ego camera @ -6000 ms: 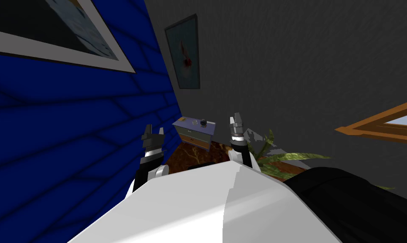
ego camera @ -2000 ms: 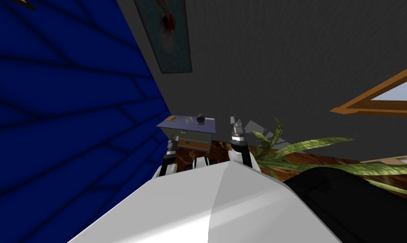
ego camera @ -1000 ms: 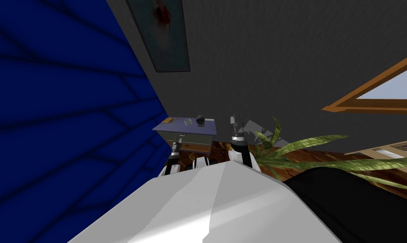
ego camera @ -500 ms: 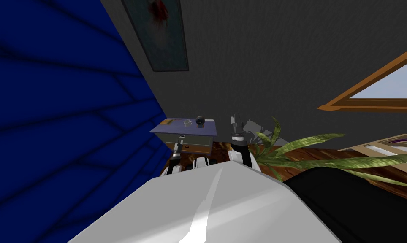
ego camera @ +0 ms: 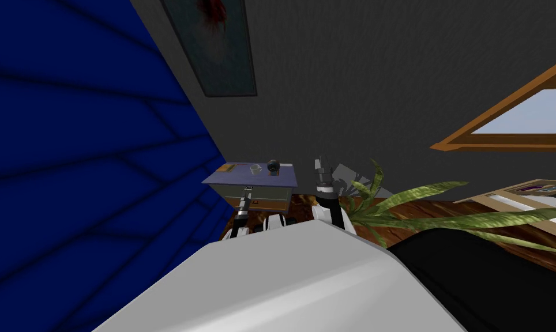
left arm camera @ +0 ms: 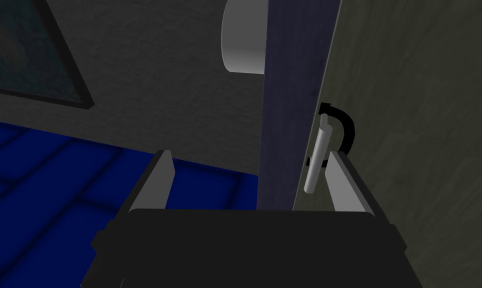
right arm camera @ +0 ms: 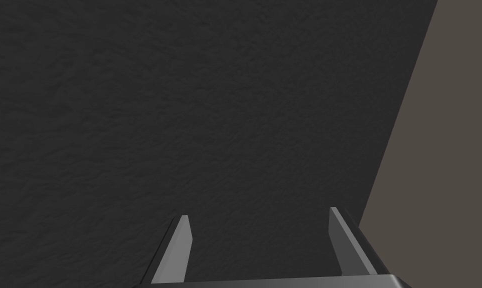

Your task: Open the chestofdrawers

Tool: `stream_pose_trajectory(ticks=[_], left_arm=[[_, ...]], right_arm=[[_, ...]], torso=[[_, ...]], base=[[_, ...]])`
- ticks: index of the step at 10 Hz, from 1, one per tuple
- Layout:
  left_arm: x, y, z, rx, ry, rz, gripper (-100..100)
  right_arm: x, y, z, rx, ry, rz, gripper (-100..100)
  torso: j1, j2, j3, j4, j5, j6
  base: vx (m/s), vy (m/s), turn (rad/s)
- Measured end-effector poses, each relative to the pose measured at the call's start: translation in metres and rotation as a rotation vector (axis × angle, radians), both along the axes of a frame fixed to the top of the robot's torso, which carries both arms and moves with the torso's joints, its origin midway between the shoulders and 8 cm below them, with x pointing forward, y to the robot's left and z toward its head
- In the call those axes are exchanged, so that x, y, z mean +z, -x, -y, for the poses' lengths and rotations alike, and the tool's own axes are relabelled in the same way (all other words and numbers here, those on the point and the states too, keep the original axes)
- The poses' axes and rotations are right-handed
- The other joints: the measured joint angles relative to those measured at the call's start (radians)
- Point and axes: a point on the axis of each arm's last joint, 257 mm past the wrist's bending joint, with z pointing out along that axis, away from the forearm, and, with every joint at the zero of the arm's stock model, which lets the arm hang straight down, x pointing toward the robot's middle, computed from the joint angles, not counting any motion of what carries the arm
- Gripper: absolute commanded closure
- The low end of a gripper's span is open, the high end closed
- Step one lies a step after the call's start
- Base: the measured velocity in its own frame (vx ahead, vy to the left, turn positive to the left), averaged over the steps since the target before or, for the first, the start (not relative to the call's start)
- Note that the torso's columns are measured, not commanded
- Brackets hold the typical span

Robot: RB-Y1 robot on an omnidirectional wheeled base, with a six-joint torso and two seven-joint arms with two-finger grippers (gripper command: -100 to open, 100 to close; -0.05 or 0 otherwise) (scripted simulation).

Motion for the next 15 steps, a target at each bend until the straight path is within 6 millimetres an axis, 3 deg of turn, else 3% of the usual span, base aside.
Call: stream_pose_trajectory(ticks=[9, 15], left_arm=[[-0.045, 0.010, 0.006, -0.013, -0.023, -0.074, -100], [-0.062, 0.015, 0.006, -0.020, -0.043, -0.104, -100]], right_arm=[[0.000, 0.000, 0.000, 0.000, 0.000, 0.000, 0], [0.000, 0.000, 0.000, 0.000, 0.000, 0.000, 0]], torso=[[0.000, 0.000, 0.000, 0.000, 0.000, 0.000], [0.000, 0.000, 0.000, 0.000, 0.000, 0.000]], base=[[0.034, 0.030, -0.048], [0.021, 0.018, -0.027]])
